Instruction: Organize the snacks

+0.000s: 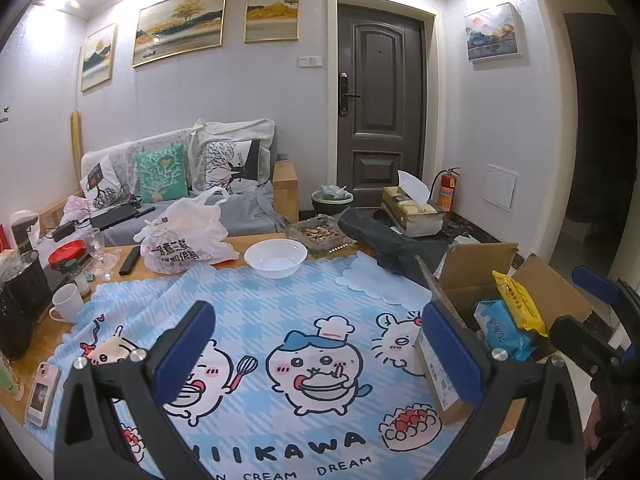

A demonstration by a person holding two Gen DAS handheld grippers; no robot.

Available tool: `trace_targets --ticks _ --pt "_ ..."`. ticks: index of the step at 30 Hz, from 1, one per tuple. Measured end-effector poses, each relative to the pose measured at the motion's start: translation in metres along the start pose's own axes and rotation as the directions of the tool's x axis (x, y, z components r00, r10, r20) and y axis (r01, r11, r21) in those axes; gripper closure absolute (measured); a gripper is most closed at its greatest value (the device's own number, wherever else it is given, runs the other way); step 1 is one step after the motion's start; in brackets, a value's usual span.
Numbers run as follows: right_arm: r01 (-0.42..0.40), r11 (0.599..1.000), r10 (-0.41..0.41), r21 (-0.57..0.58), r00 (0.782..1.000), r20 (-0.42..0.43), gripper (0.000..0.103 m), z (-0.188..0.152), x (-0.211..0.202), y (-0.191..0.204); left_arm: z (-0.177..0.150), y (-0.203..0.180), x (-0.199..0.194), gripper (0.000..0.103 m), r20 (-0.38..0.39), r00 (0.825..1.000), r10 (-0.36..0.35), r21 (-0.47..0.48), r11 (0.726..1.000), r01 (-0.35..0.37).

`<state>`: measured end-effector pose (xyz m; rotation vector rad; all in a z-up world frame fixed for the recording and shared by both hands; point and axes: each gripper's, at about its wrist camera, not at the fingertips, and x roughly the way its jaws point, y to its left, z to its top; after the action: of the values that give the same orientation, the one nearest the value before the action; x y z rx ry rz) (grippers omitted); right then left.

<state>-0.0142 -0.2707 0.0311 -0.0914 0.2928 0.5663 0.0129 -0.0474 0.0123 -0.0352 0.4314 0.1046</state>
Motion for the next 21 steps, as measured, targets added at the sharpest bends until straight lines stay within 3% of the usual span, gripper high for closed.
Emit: trace_targets --ticks 21 --pt "0.01 1.0 -0.01 0.001 1.0 -0.001 0.0 -0.001 -0.0025 0.0 0.0005 0.001 0.0 0.001 0.001 1.0 -0.009 0.002 1.0 0.009"
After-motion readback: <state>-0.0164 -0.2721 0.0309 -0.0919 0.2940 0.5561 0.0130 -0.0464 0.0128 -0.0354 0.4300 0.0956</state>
